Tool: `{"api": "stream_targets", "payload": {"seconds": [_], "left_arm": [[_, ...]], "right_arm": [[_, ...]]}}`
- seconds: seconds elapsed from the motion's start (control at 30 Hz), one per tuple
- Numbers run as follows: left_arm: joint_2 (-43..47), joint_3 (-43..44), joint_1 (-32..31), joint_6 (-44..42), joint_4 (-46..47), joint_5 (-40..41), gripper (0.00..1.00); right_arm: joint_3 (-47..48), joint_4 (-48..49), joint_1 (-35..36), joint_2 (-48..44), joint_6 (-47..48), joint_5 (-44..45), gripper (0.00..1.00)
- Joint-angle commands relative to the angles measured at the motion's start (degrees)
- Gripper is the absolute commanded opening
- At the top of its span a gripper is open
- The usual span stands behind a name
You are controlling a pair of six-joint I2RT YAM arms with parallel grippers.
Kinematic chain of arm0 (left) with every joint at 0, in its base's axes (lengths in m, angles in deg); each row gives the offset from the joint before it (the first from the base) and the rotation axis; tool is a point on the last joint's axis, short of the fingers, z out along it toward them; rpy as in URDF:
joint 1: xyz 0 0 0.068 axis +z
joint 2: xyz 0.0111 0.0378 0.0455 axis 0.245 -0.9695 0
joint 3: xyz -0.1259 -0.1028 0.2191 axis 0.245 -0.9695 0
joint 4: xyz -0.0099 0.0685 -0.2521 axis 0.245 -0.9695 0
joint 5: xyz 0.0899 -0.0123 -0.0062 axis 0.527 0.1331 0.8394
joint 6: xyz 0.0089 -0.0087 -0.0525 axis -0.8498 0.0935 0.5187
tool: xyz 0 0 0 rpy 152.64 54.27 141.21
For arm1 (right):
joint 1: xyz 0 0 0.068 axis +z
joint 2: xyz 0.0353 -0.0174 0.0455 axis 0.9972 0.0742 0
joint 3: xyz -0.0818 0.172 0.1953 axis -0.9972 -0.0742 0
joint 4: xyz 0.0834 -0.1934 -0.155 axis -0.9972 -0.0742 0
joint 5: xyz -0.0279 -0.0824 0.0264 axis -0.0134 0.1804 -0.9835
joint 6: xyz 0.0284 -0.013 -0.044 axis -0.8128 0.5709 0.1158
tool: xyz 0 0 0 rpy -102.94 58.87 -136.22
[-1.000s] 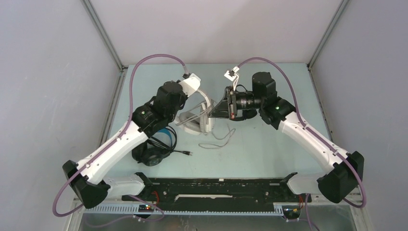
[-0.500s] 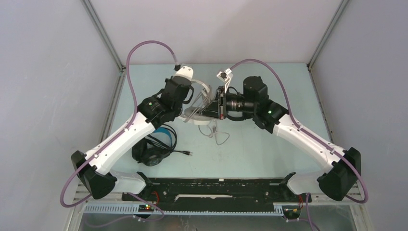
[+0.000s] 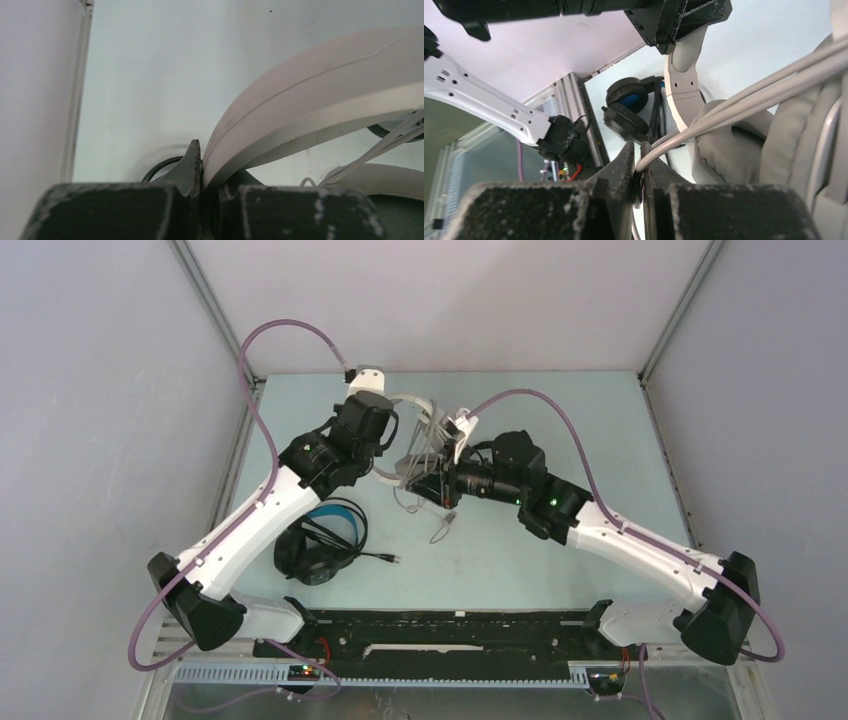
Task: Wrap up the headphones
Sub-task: Wrap the headphones cable around the headphones.
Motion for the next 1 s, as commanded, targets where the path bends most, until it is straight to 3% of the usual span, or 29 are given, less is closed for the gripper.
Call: {"api": "stream_targets", "payload": {"seconds": [0.0,0.37,0.97], "left_arm": [[1.91,6.07,0.79,10.49,5.26,-2.15,0.00],[1.29,9.84,1.23,15.80,3.01,-2.70,0.00],[1.08,14.55,1.88,21.02,1.08,-5.23,0.00]], "right_arm": [[-4.16,8.21,3.44,-4.45,5.57,8.44,0.11],[-6.08,8.18,7.87,-3.53,13.13,14.12,0.14],[-10.98,10.71,9.11,-3.42,16.09,17.92,0.20]]}}
